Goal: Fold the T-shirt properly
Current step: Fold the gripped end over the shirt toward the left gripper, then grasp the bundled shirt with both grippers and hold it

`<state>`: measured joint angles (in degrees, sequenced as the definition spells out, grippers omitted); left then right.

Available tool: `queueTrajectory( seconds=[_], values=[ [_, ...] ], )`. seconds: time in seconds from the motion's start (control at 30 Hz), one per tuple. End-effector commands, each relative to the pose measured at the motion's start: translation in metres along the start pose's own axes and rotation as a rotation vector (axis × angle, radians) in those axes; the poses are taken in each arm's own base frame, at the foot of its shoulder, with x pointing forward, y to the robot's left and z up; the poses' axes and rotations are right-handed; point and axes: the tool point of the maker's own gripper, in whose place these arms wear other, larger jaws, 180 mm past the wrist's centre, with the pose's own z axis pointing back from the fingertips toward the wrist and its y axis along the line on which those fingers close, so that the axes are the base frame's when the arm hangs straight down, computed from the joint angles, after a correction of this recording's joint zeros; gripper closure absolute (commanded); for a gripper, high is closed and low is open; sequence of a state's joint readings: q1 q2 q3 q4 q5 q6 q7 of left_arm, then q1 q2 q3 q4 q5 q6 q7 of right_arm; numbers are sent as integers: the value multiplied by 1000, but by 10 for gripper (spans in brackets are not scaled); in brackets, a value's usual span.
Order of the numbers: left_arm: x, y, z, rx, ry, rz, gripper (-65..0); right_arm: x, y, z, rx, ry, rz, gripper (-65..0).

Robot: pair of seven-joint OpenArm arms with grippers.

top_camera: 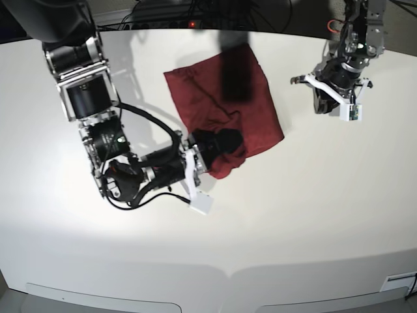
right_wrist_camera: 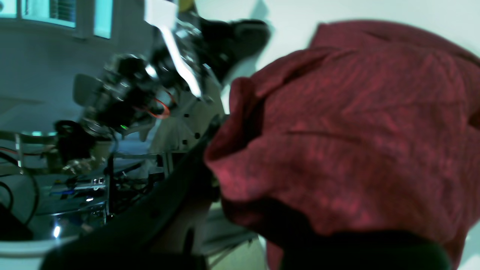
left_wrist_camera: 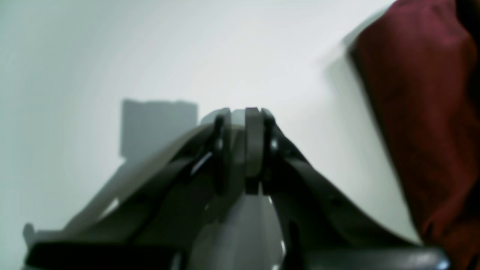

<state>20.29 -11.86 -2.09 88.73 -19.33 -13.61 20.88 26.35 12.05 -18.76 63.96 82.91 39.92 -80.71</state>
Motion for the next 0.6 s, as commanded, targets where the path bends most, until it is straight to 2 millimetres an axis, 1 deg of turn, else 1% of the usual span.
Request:
queueTrajectory(
  seconds=[0.0,0.07,0.17,0.3,0.4,0.5,0.53,0.57],
  values=[
    [-18,-5,1,-24,69,1,-74,24,14,0,36,-50,50,0],
    [-27,-16,-2,-63,82,13,-74,29,23,-12,72,-57,58,0],
    [-36,-27,-5,-86,89,8,-74,30,36,-32,128,-64,55,0],
    [-41,-29,-7,-74,103,-28,-74,15,36,-55,119,-22,40,0],
    [-41,-28,-7,-72,104,-34,-74,11,37,-60,126,-19,30,-4],
    [-41,-26,-7,-68,104,-37,-74,13,39,-59,142,-30,29,-187],
    [-40,-25,-7,-67,103,-39,-74,16,44,-58,169,-49,27,-230],
    [-40,-25,-7,-66,102,-42,-74,20,50,-57,199,-71,24,-257]
  ],
)
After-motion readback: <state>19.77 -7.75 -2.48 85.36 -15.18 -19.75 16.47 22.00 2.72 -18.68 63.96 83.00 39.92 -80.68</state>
